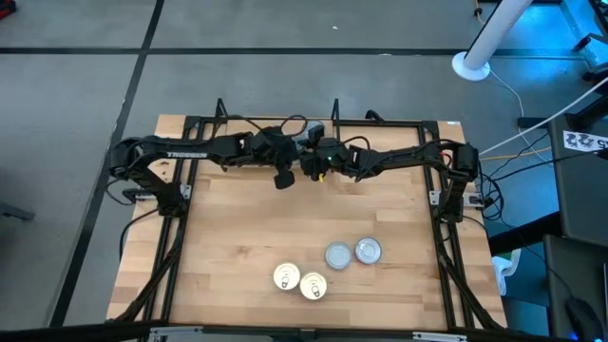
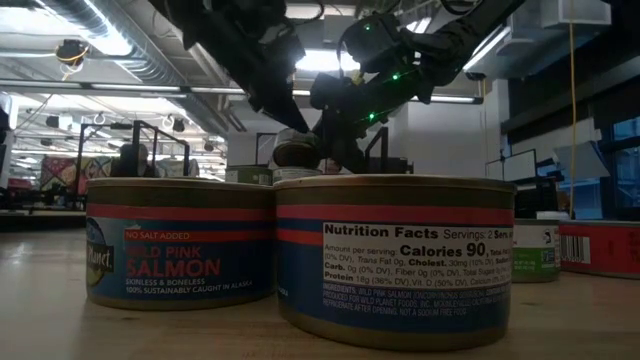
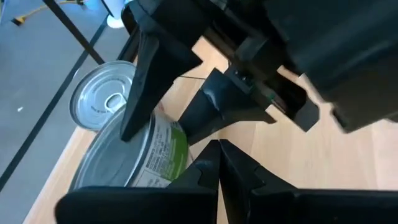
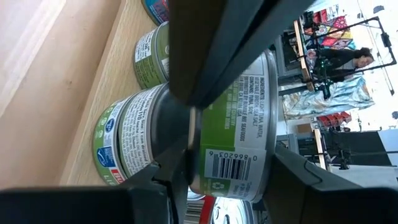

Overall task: Stack canned seafood by type on shelf
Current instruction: Stack the green white tuna can on top of the other green white tuna can on the shelf

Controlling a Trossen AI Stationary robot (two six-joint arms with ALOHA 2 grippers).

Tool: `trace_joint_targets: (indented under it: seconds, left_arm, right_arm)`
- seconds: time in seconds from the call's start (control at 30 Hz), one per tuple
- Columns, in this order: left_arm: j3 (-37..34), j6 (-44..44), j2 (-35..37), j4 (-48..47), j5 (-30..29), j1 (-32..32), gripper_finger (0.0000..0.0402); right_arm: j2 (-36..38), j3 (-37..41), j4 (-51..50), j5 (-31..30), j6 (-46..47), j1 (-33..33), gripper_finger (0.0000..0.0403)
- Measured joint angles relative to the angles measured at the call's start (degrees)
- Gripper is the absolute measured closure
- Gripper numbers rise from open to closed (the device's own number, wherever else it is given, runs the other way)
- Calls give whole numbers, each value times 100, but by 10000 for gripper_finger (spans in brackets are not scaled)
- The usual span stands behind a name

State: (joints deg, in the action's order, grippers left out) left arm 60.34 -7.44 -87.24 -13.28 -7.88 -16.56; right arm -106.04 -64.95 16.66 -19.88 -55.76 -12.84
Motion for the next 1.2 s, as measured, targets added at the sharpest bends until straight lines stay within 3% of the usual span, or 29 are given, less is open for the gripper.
trace_joint_targets:
  seconds: [0.87,1.2]
  left_arm:
    - [0,-85,-146,66,-63,-74,398]
    - [0,-168,-144,61,-68,-74,398]
  right_arm:
    - [7,0,-30,0,176,11,244]
    - [7,0,-4,-61,1038,11,244]
